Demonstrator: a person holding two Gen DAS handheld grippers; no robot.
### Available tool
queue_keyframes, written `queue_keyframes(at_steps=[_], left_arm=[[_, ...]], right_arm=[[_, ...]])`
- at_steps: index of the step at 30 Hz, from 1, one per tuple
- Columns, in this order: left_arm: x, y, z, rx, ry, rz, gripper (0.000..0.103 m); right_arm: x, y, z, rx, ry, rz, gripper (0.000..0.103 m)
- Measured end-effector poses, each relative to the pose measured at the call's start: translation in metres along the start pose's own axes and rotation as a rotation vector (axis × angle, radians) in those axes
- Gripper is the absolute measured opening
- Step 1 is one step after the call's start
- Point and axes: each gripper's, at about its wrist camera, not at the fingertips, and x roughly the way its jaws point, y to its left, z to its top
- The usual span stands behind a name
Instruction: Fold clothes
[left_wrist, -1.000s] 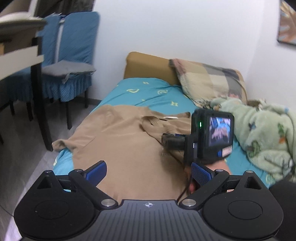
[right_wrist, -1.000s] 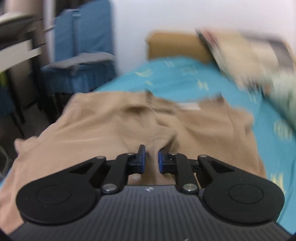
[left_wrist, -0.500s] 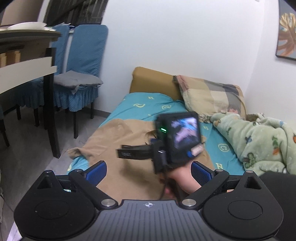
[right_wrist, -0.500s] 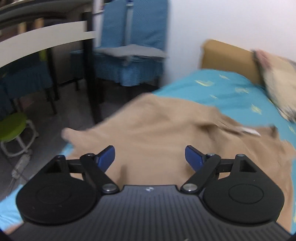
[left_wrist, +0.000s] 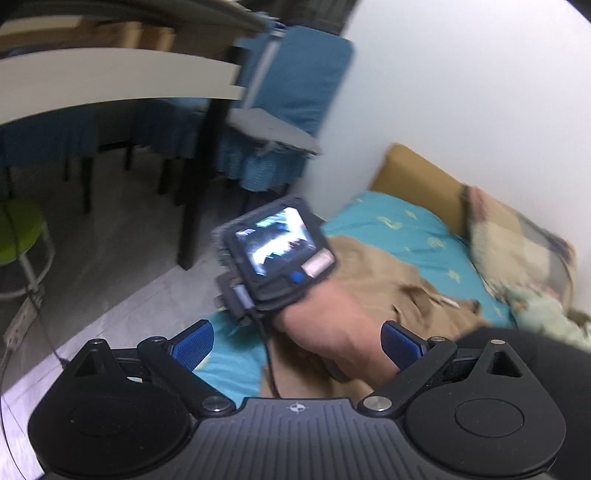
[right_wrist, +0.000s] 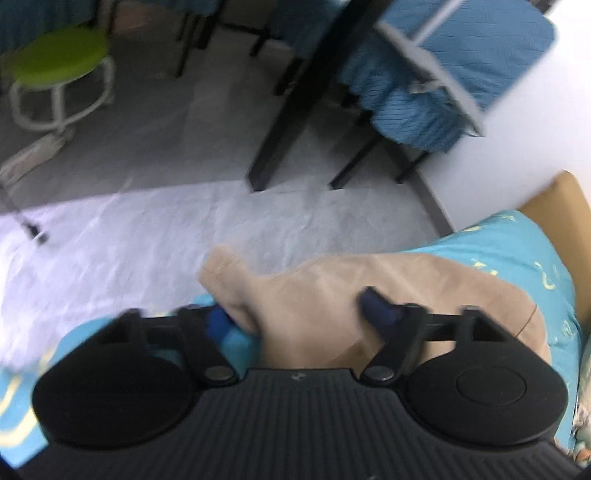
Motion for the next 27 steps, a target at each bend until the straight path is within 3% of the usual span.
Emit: queue_keyframes(at_steps=[2, 8, 13, 18, 22, 26, 27], left_arm=[[-0.001, 0.006, 0.003, -0.020, -0.039, 0.032, 0.098], [-0.015, 0.013, 0.005, -0.027, -0.103, 0.053, 0.098], [-0.023, 0.009, 0.007, 0.002, -0.109, 0.035, 0.098], [-0.021, -0.006, 0.004, 0.056, -0.088, 0.019, 0.098], [-0.006, -0.022, -0.005, 0.108, -0.023, -0.016, 0.098], [0.012, -0.035, -0.015, 0.152, 0.046, -0.040, 0.098], [0.014, -0.038, -0.018, 0.169, 0.052, -0.042, 0.098]], right_arm=[[-0.002, -0.006, 0.000, 0.048, -0.037, -0.018, 0.011], [-0.068, -0.055, -0.018, 0.301, -0.320, -0.125, 0.007], [-0.135, -0.123, -0.077, 0.622, -0.496, -0.337, 0.007], [-0.167, -0.191, -0.186, 1.010, -0.455, -0.516, 0.007], [-0.147, -0.226, -0.270, 1.200, -0.284, -0.590, 0.008], [-0.120, -0.237, -0.319, 1.295, -0.202, -0.462, 0.013], [-0.122, -0.239, -0.320, 1.307, -0.224, -0.433, 0.026]])
